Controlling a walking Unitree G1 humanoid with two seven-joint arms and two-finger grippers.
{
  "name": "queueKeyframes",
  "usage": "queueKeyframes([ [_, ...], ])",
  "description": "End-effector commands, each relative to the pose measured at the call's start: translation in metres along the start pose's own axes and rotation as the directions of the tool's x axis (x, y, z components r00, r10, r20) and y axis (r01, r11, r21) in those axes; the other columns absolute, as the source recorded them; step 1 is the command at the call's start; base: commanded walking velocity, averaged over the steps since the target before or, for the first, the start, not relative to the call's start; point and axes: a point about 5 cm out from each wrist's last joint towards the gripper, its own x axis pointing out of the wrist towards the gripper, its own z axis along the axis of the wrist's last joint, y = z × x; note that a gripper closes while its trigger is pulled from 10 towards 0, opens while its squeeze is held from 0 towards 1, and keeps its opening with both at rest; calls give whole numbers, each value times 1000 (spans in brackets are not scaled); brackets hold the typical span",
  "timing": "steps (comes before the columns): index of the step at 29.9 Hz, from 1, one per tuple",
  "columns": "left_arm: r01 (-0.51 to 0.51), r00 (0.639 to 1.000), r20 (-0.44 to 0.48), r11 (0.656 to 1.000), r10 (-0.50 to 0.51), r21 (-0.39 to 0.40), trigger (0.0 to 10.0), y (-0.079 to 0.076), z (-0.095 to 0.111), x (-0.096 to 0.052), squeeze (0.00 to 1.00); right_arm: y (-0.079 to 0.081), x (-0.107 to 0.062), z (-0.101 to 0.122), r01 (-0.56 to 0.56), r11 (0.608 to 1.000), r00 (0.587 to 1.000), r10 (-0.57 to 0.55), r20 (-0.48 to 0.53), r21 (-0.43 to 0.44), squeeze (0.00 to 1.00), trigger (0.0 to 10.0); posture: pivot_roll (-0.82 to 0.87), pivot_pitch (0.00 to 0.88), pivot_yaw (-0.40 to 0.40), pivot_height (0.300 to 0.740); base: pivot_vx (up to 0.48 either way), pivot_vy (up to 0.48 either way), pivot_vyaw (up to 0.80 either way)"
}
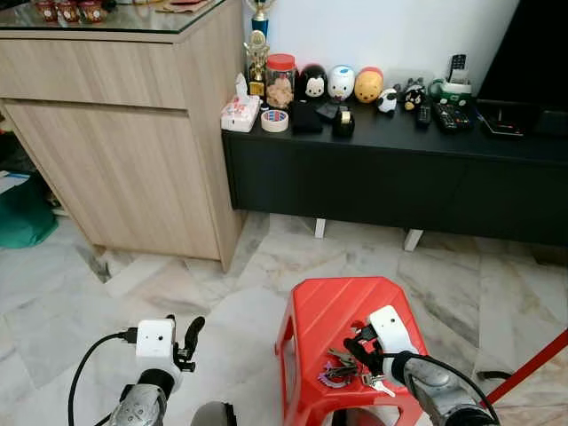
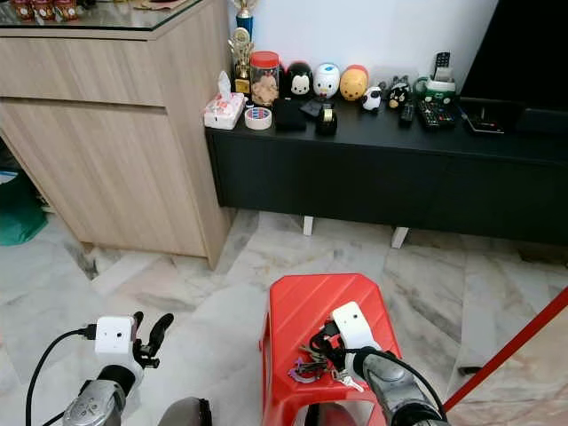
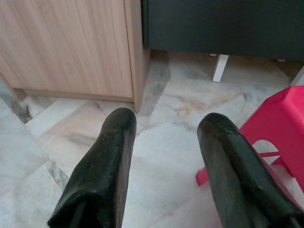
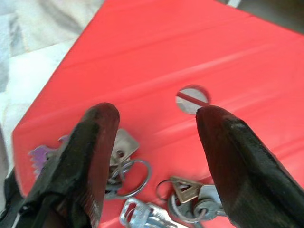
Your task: Hang keys on a hook
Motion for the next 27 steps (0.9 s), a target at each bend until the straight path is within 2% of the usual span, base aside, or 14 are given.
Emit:
queueKeyframes([
  [1,11,1000,-16,1000,-11,9,10000,-1,-1,2,0,1,-1,-1,-32,999,999,32,-7,-30,0,10000,75,2,-48,626,0,0,0],
  [5,11,1000,-14,1000,-11,12,10000,-1,-1,3,0,8,0,0,-142,981,990,136,-47,-134,0,10000,74,5,-47,626,0,0,0],
  [10,10,1000,-14,1000,-9,13,10000,0,0,4,0,8,2,4,-160,975,987,153,-54,-157,0,10000,76,7,-47,626,0,0,0],
  [13,11,1000,-17,1000,-11,15,10000,0,-1,3,0,13,2,5,-243,907,969,213,-124,-342,0,10000,76,10,-44,626,0,0,0],
  [15,11,1000,-18,1000,-11,16,10000,1,-1,3,0,13,2,6,-250,893,967,212,-141,-374,0,10000,76,10,-43,626,0,0,0],
  [17,12,1000,-19,1000,-11,15,10000,1,-1,3,0,13,3,5,-257,857,965,197,-176,-447,0,10000,78,10,-43,626,0,0,0],
  [19,13,1000,-18,1000,-13,15,10000,0,0,3,0,13,3,4,-267,830,961,194,-195,-490,0,10000,80,9,-44,626,0,0,0],
  [21,14,1000,-18,1000,-14,15,10000,0,0,4,0,13,3,5,-267,826,961,193,-196,-496,0,10000,81,8,-44,626,0,0,0],
  [27,18,1000,-22,1000,-17,14,10000,-1,-1,4,0,14,4,3,-284,776,954,170,-246,-563,0,10000,83,4,-46,626,0,0,0],
])
